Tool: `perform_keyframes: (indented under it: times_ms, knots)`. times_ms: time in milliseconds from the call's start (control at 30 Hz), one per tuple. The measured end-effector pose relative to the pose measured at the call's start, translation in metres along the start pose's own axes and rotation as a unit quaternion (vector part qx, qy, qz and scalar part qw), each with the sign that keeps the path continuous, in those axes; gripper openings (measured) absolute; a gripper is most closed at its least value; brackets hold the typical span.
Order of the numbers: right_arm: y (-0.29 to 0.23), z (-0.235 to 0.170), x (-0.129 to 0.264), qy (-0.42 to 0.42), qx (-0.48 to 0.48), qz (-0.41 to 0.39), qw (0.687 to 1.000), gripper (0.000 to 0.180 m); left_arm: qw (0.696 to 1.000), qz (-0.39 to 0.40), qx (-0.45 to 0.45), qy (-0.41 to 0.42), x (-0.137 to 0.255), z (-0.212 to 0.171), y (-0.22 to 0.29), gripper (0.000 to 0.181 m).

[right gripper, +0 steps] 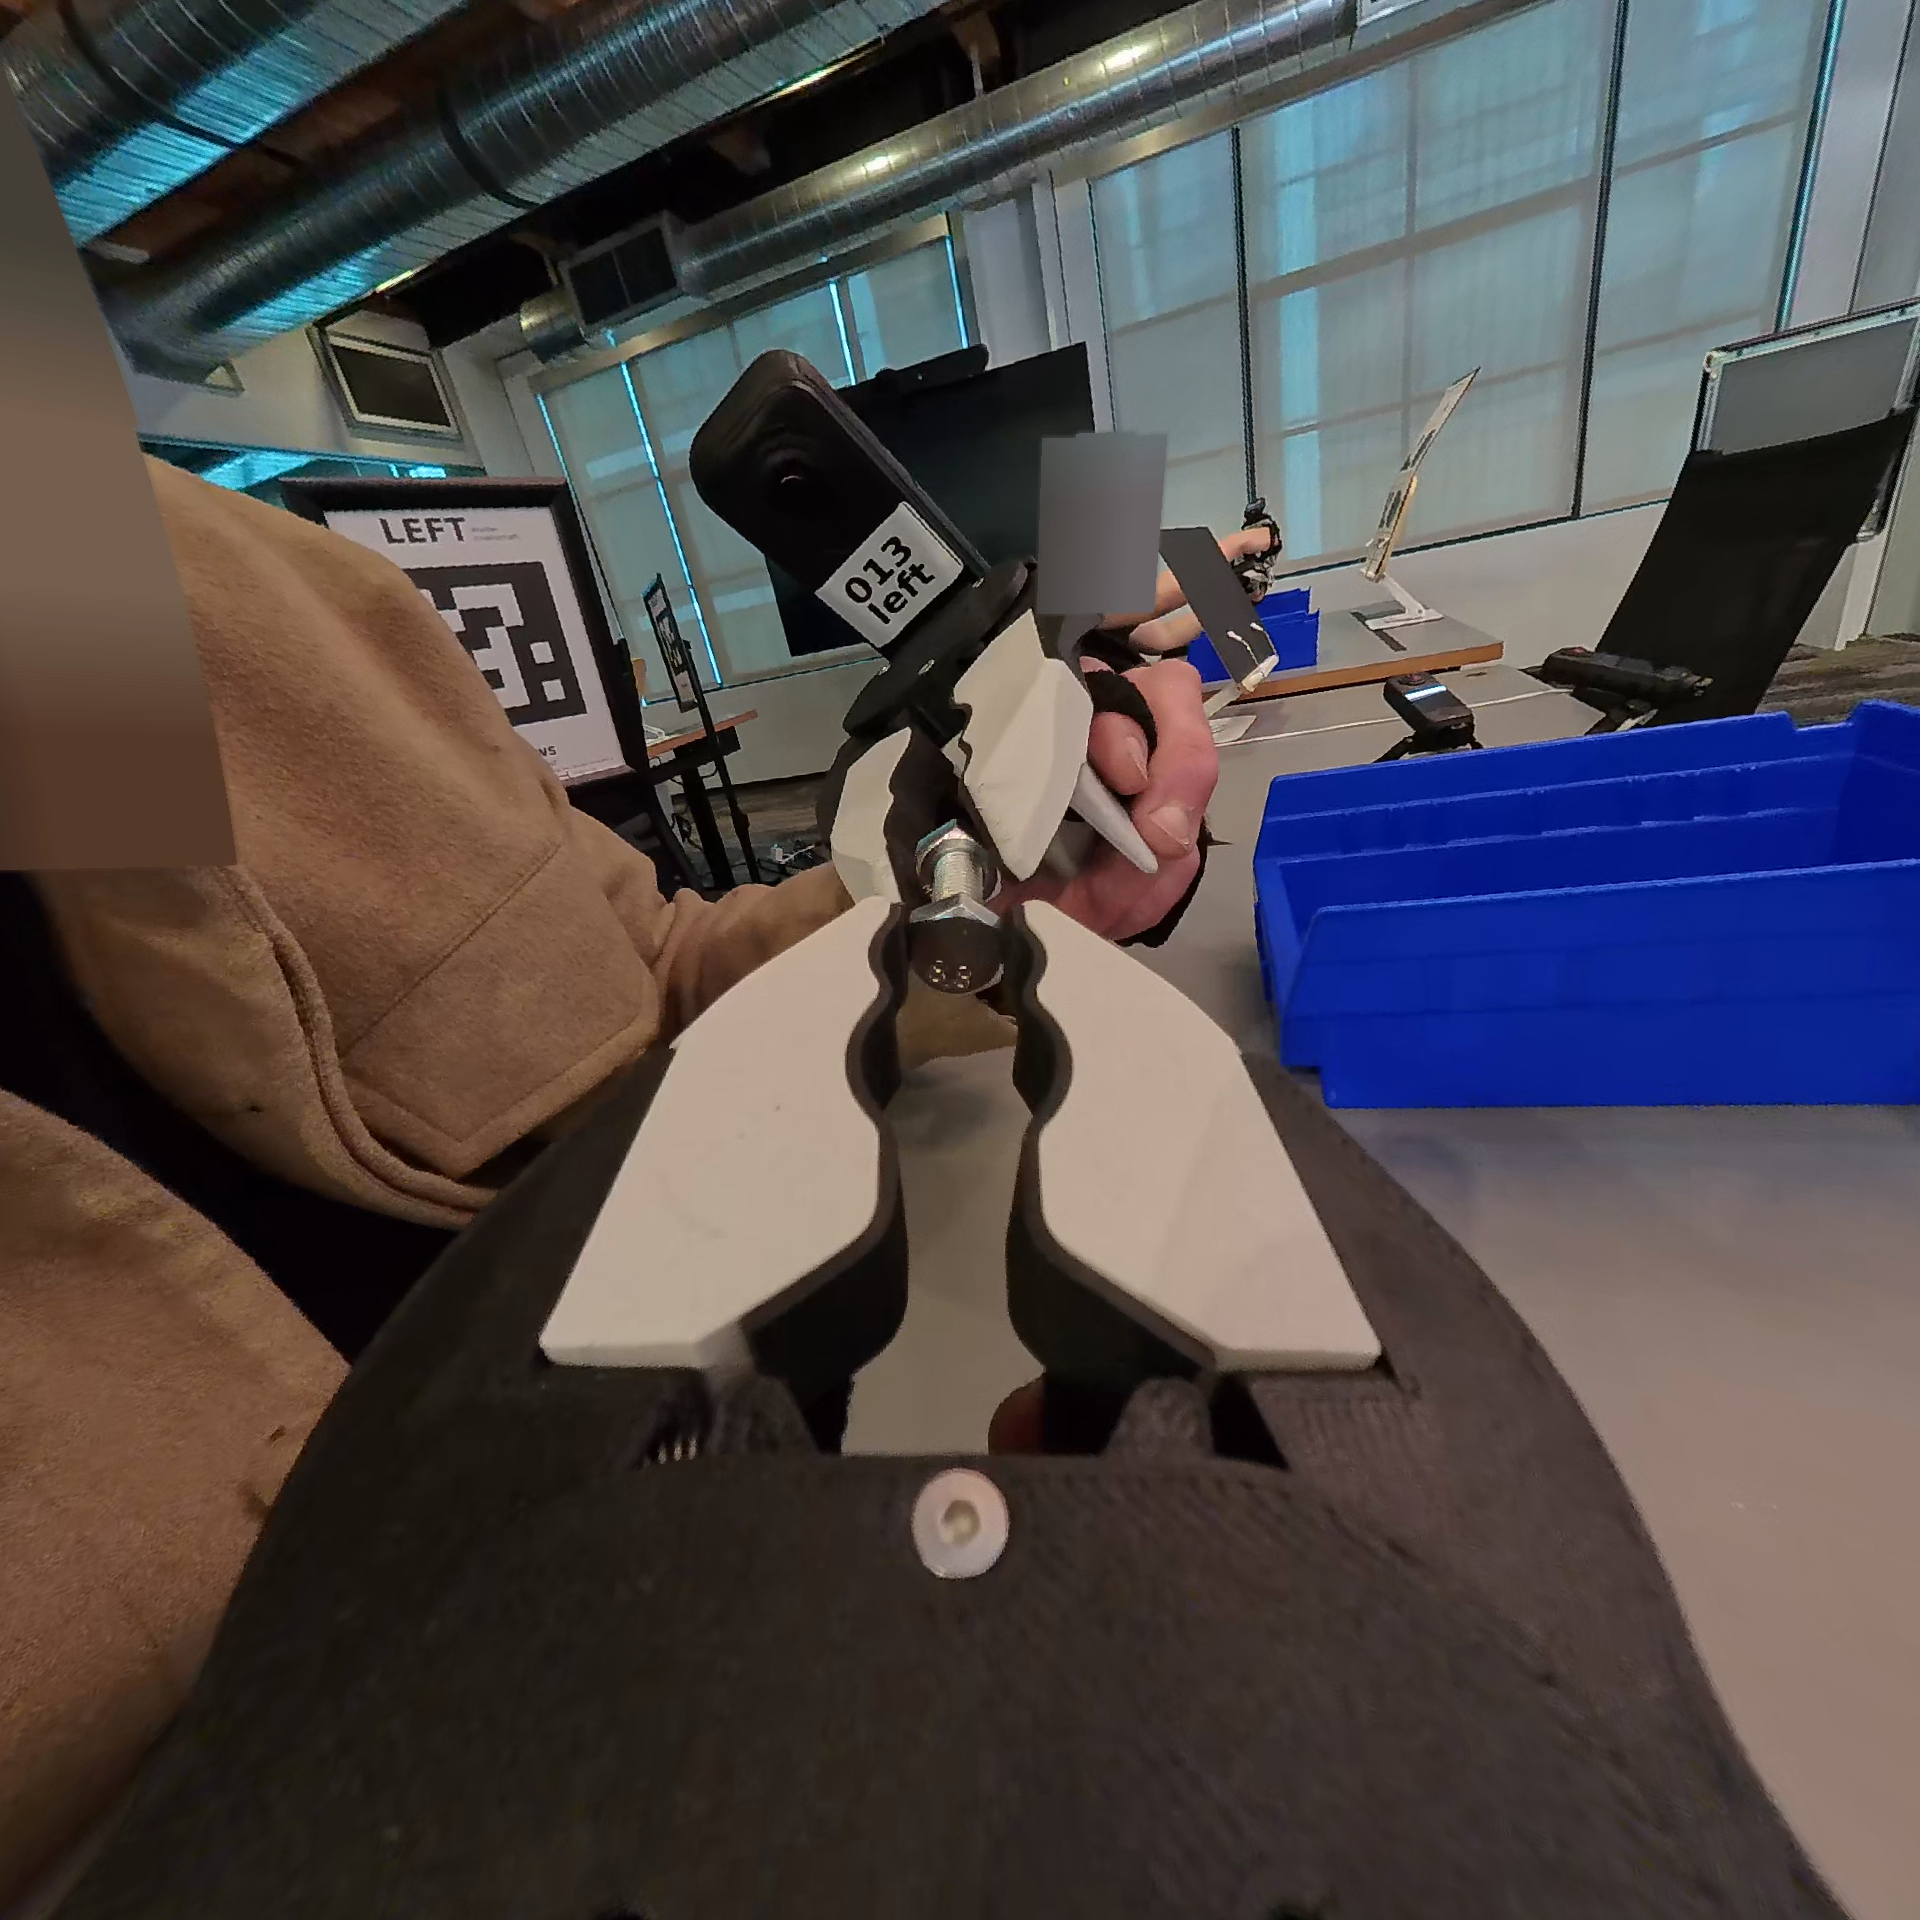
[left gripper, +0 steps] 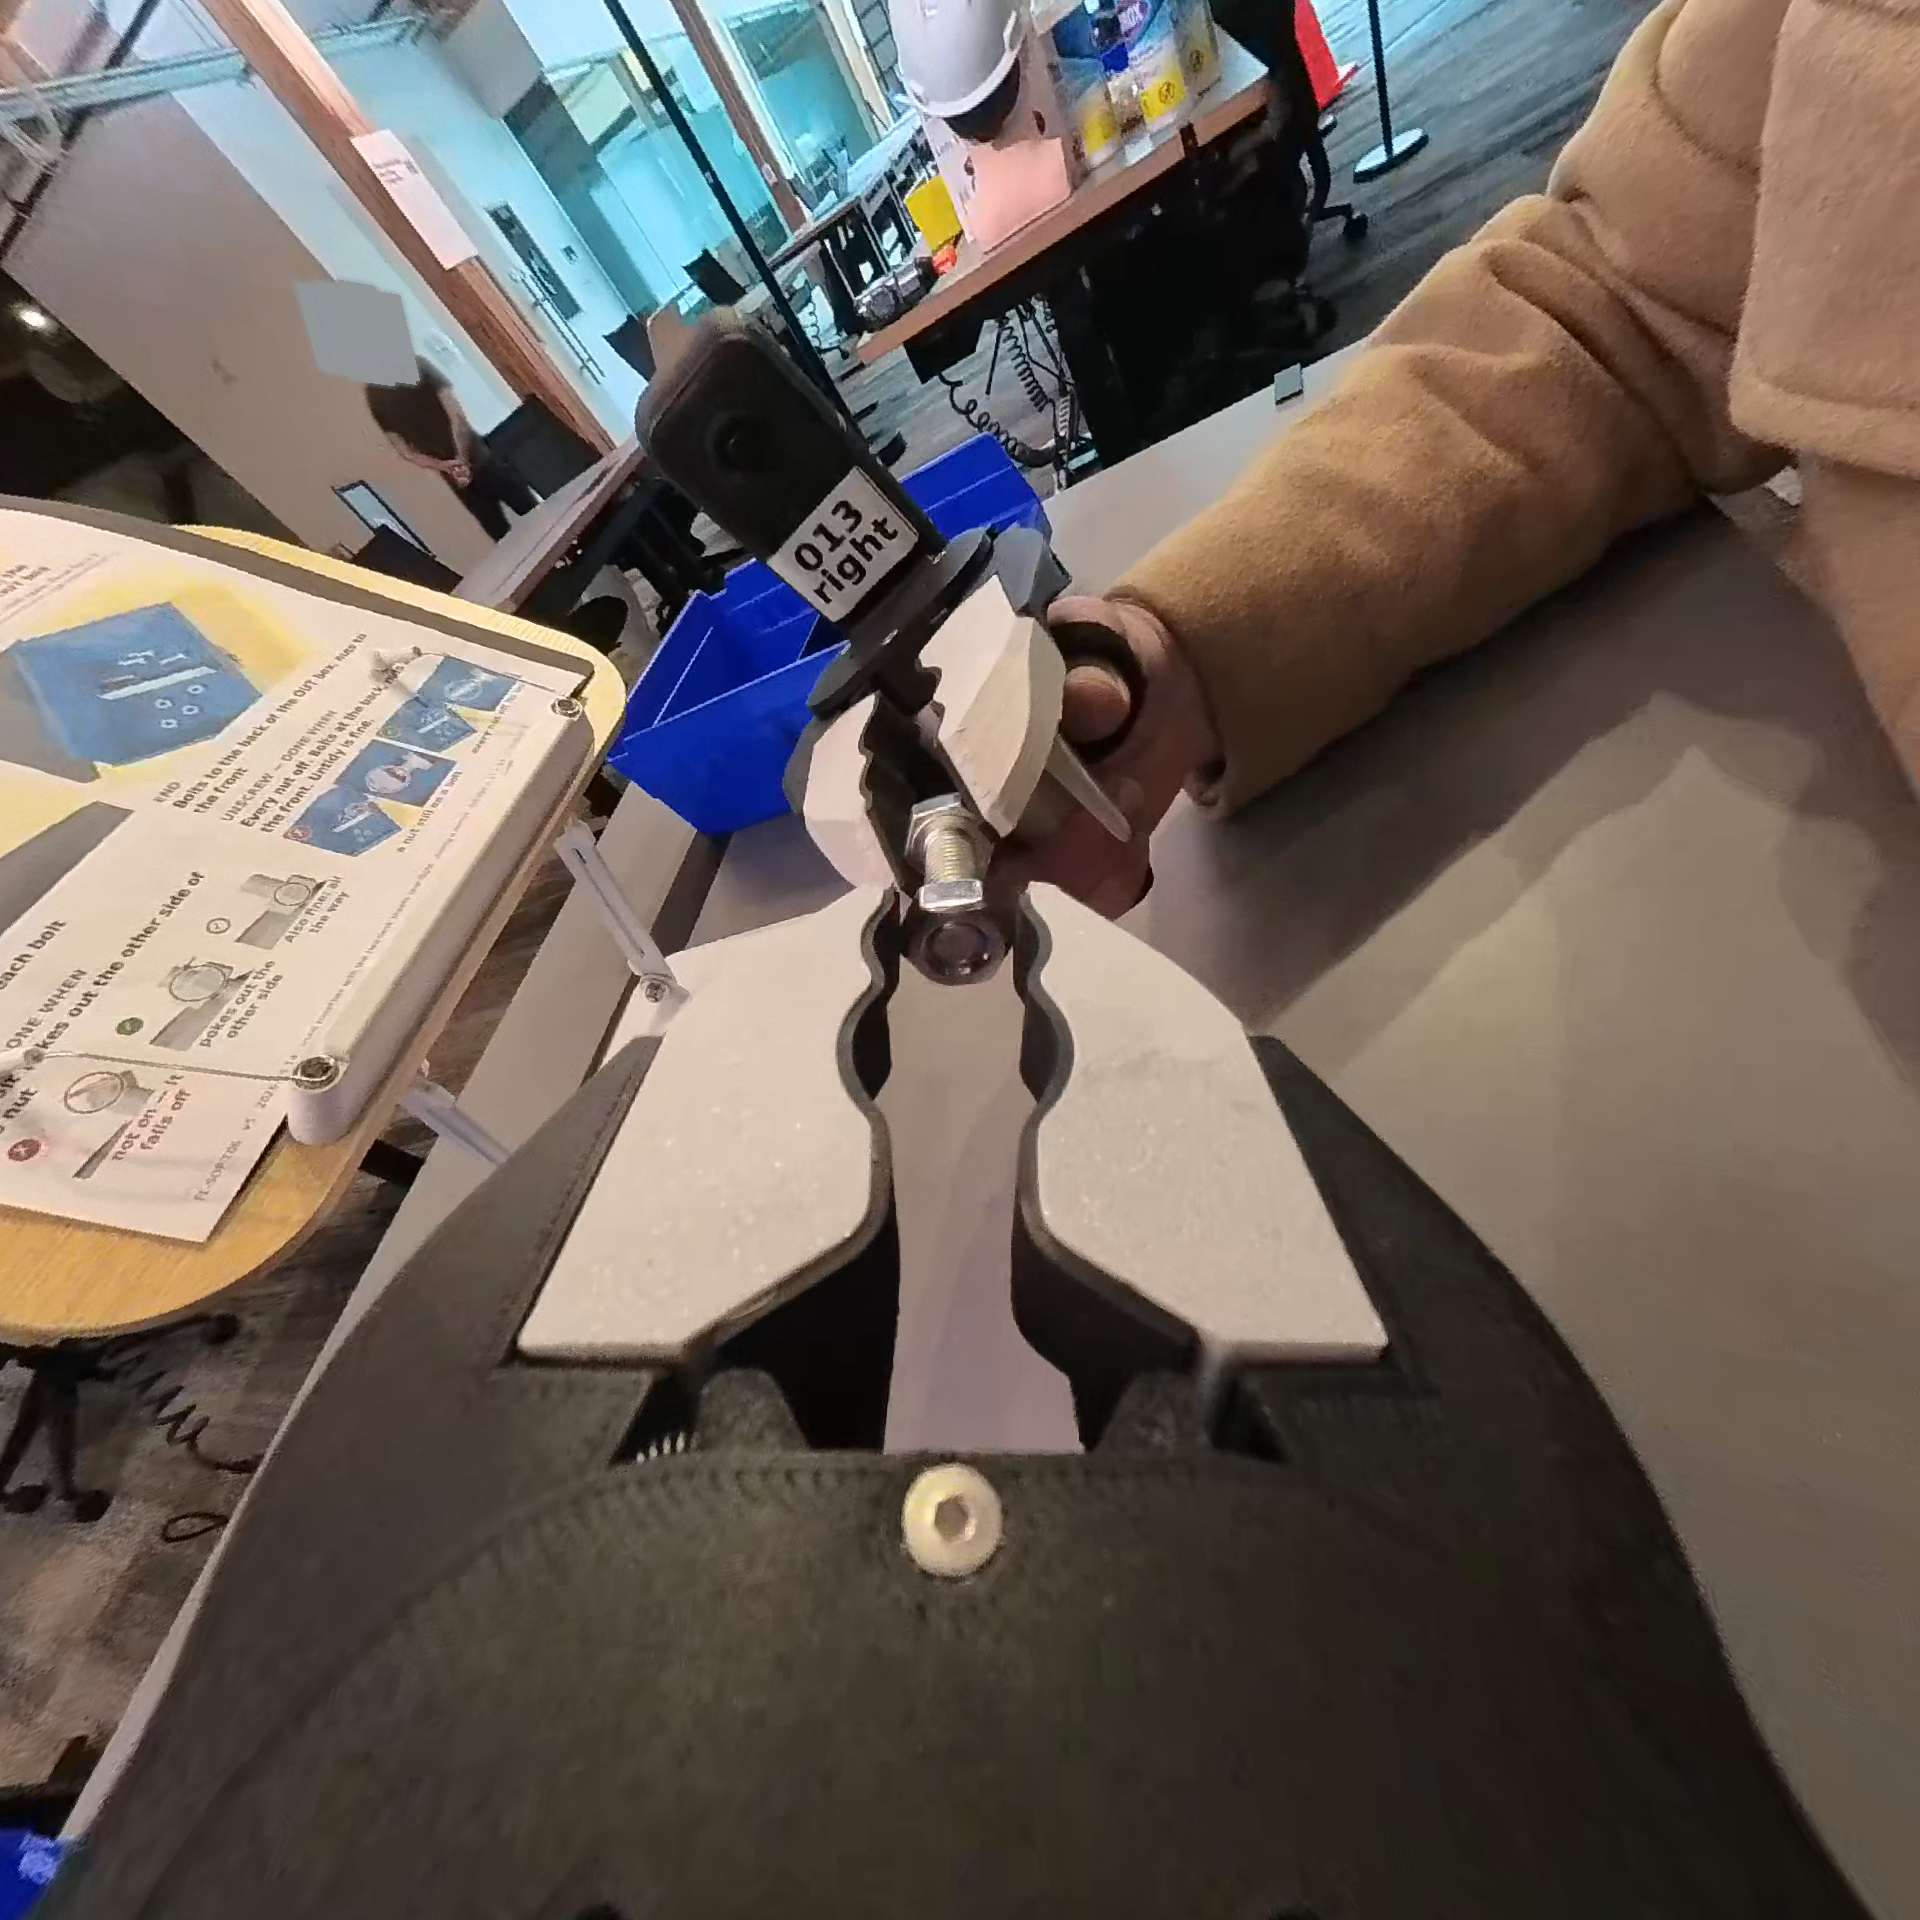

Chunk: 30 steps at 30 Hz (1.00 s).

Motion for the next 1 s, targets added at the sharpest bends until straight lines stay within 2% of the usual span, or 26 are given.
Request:
perform_keyframes:
  times_ms: [267,367,567,633,733,867,1000]
  knots:
    - [-0.001,0.003,0.000,0.000,0.010,-0.007,1.000,0.018,1.000,0.012,-0.008,-0.003,-0.004,0.003,0.000,0.019]
    - [-0.001,0.006,0.002,0.007,0.003,-0.007,1.000,0.028,1.000,0.017,-0.013,-0.007,-0.005,0.002,-0.001,0.019]
    - [0.002,0.002,0.002,-0.006,-0.033,0.006,0.999,0.028,0.999,0.038,-0.028,-0.007,-0.001,0.005,-0.002,0.019]
    - [0.004,0.001,0.001,0.004,-0.047,0.009,0.999,0.020,0.998,0.040,-0.036,-0.010,-0.002,0.005,0.001,0.019]
    - [0.005,0.000,0.001,0.006,-0.054,0.007,0.999,0.018,0.999,0.038,-0.036,-0.014,-0.001,0.003,0.001,0.019]
    - [0.003,0.002,0.001,0.000,-0.016,-0.004,1.000,0.018,1.000,0.023,-0.005,-0.003,0.002,0.001,0.000,0.019]
    - [-0.006,0.008,0.001,-0.028,0.094,-0.049,0.994,0.018,0.996,-0.015,0.079,0.037,0.005,0.001,-0.004,0.019]
Point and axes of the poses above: each gripper's, where its closed fingertips meet, x back along the fingers, z out of its top, y = z × x across the jaws, the point moved 7 cm from there along x, back along the fingers, and after that the axes turned 1 degree about -x, right-handed, at the moved point
